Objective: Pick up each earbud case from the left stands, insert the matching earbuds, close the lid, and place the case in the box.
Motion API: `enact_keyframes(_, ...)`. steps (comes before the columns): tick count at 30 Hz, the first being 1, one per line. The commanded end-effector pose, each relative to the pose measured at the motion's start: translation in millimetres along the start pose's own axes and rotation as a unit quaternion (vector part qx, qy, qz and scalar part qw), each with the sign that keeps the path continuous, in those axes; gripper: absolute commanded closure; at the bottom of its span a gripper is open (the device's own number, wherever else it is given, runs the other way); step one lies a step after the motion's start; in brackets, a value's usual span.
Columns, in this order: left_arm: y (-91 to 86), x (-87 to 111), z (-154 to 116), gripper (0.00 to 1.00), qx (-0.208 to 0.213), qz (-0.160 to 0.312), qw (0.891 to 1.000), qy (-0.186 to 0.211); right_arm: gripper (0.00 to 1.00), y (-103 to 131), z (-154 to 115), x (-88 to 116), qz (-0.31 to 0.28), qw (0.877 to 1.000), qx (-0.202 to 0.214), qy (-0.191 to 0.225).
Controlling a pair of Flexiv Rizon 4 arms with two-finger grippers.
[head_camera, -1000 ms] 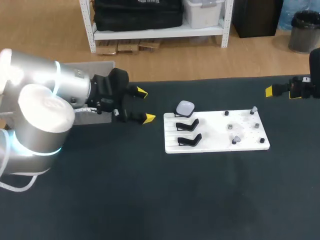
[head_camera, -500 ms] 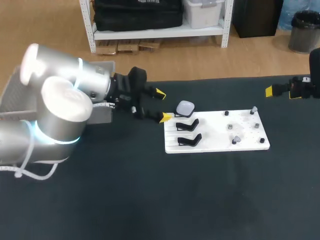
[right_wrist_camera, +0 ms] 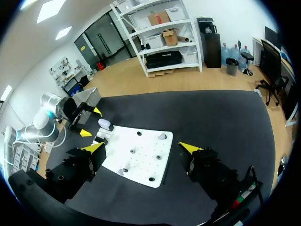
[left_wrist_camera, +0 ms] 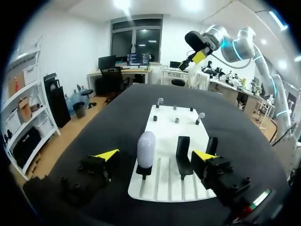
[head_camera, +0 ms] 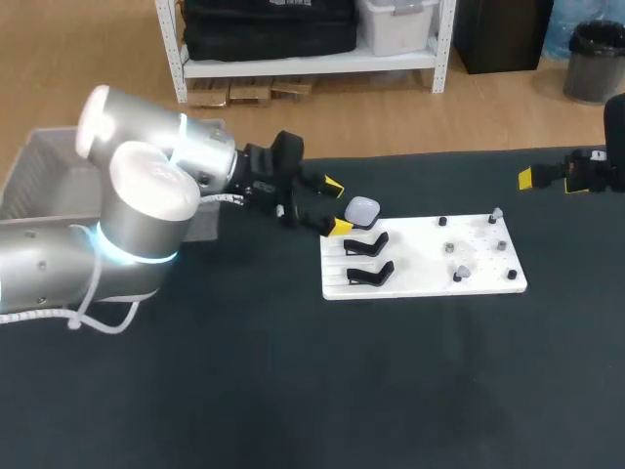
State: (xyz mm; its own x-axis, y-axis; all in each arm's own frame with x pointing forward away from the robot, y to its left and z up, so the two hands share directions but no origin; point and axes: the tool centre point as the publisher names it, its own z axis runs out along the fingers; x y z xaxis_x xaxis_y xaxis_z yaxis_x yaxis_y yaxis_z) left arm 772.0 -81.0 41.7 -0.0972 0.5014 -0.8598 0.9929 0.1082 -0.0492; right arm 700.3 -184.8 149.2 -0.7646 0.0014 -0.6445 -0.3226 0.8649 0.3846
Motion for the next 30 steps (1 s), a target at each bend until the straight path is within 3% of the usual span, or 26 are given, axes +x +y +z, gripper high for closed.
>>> enact_keyframes(1,10.5,0.2,11.6,0.0,0.025,0.001,1.0,0.0,0.0,-0.5,0.0,-0.4,0.0,1.0,-0.001,0.001)
enact_keyframes(30,13.5,6.8,40.3,0.31,0.034,-0.01,0.999,-0.007,0.0,-0.5,0.0,-0.4,0.0,1.0,-0.001,0.001)
